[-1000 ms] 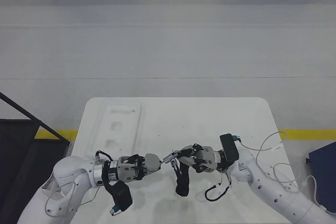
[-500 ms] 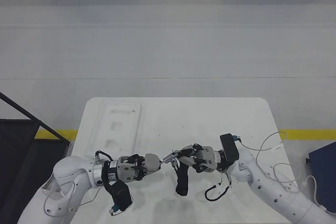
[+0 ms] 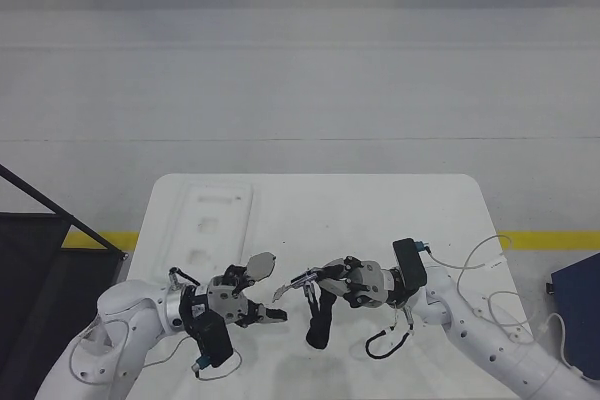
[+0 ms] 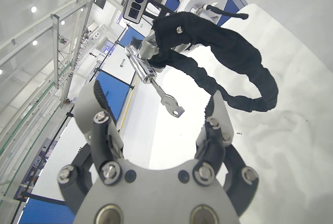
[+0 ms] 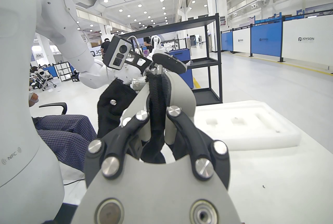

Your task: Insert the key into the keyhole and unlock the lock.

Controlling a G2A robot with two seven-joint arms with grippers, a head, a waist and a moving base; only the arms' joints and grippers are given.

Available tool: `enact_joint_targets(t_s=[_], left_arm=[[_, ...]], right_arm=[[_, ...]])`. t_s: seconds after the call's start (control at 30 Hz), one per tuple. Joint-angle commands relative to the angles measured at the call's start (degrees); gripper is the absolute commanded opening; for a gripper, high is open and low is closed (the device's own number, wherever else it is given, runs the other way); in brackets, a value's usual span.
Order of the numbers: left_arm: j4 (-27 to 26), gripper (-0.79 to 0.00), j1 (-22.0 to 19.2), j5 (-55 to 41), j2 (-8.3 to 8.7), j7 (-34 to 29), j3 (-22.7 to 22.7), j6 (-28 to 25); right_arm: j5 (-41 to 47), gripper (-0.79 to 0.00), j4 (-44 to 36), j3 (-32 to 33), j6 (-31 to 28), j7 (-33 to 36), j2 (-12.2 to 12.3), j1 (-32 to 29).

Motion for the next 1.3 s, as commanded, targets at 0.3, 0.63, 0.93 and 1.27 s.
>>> enact_joint_targets(t_s=[0.3, 0.63, 0.93, 1.27], left_arm=[[13.0, 0.0, 0.4, -48.7, 0.5, -10.0, 12.2, -25.1], [11.2, 0.0, -1.0, -103.7, 4.62, -31.7, 18.3, -25.1], [6.0, 0.0, -2.7, -170.4, 7.95, -71.0, 23.3, -8.3], [9.0, 0.0, -2.6, -179.9, 8.18, -87.9, 19.8, 4.6]], right_arm=[[-3.8, -0.785, -3.2, 5.1, -0.5, -0.7, 0.0, -1.4], [-7.4, -0.785, -2.9, 4.8, -0.5, -3.0, -0.4, -1.9], [-8.4, -0.785, -2.9, 4.1, -0.5, -1.5, -0.8, -0.9], [-8.2, -0.785, -2.9, 4.0, -0.5, 0.1, -1.0, -0.3]])
